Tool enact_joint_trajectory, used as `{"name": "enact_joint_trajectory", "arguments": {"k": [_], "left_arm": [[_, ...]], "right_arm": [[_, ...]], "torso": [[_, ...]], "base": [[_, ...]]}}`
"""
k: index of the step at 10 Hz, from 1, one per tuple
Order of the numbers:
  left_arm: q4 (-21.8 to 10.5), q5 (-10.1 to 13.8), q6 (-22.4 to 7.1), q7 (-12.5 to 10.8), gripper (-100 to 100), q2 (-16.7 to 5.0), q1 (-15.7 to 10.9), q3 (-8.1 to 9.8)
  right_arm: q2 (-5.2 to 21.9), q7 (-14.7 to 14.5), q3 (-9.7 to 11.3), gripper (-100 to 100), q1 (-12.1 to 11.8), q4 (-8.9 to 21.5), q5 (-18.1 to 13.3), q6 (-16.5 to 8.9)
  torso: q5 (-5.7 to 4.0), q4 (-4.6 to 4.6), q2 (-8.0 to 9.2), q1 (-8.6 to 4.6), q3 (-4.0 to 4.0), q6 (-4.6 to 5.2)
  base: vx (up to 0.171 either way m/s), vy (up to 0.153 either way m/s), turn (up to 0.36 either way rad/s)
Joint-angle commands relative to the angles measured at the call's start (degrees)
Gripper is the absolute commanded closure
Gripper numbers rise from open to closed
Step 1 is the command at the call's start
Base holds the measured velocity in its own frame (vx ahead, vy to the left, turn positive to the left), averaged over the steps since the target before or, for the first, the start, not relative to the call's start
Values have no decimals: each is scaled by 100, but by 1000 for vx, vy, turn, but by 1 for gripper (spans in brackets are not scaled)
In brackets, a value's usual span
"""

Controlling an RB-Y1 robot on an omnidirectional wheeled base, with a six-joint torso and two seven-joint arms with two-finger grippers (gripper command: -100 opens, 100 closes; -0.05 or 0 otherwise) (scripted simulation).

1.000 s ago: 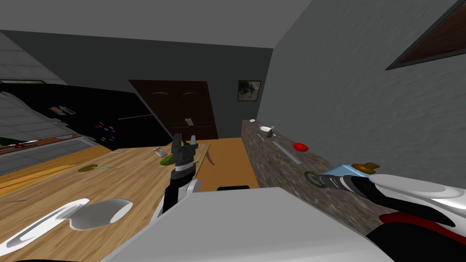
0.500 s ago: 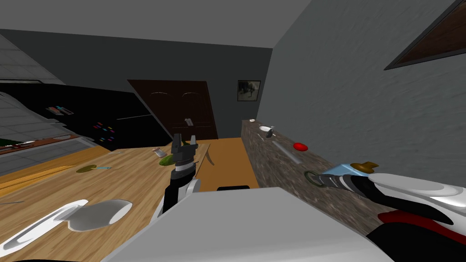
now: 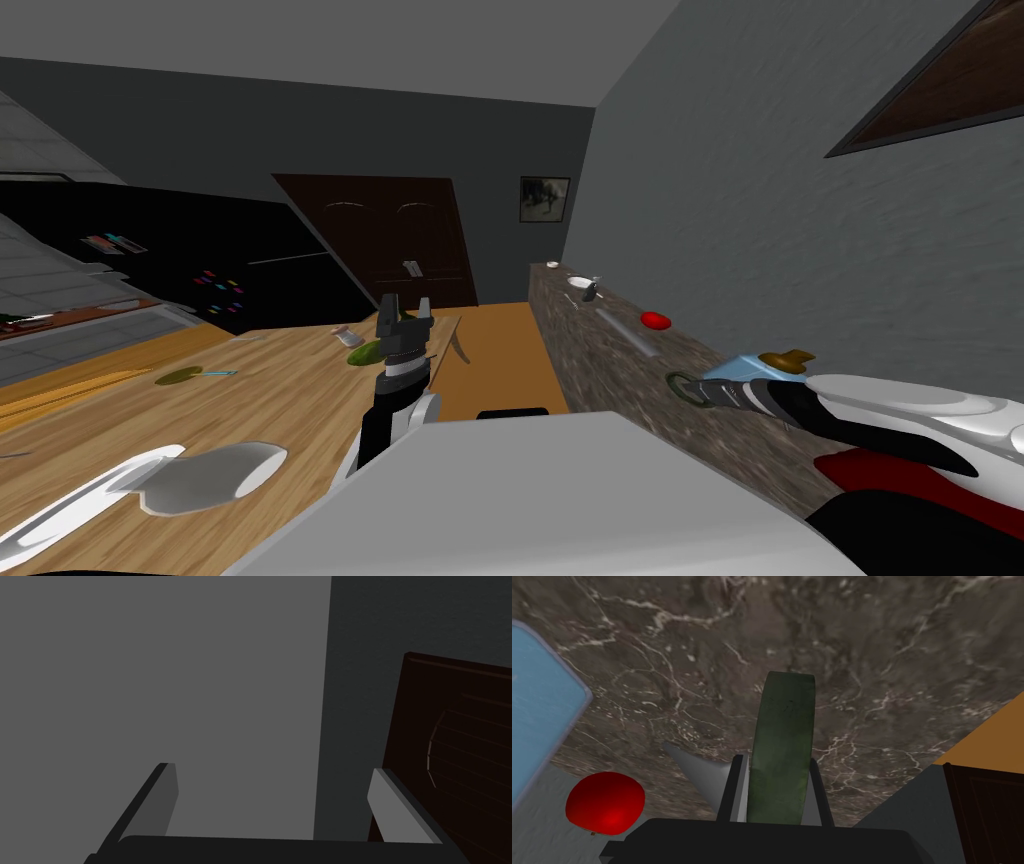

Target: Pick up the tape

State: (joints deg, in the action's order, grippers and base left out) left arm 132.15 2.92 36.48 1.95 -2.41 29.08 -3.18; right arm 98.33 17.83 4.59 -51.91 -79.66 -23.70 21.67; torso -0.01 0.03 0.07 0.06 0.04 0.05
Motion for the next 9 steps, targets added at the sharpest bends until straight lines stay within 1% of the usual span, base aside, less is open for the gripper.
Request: {"name": "enact_joint_trajectory", "arguments": {"k": [1, 2, 3, 6, 7, 8, 9], "left_arm": [[0, 0, 0, 0, 0, 0, 0, 0], [0, 0, 0, 0, 0, 0, 0, 0], [0, 0, 0, 0, 0, 0, 0, 0], [0, 0, 0, 0, 0, 0, 0, 0], [0, 0, 0, 0, 0, 0, 0, 0], [0, 0, 0, 0, 0, 0, 0, 0], [0, 0, 0, 0, 0, 0, 0, 0]], "right_arm": [[123, -157, 40, 100, -38, -32, 286, -24], [226, -290, 71, 100, -73, -59, 449, -44], [226, -290, 71, 100, -73, -59, 512, -44], [536, -689, 164, 100, -177, -137, 1104, -103], [536, -689, 164, 100, -177, -137, 1173, -103], [516, -661, 163, 100, -167, -130, 1104, -96], [519, -673, 165, 0, -168, -130, 1115, -97]], "torso": [[0, 0, 0, 0, 0, 0], [0, 0, -1, 0, 0, 0], [1, 0, 0, 0, 0, 0], [2, 0, 0, 2, 0, 0], [2, -1, 1, 2, 0, -1], [2, 0, 0, 2, 0, -2], [2, -1, -2, 2, -1, -2]], "base": [[-8, 1, -16], [-10, 0, -37], [-7, 1, -17], [-10, 2, -36], [-10, 1, -9], [0, 0, 0], [0, 0, 0]]}}
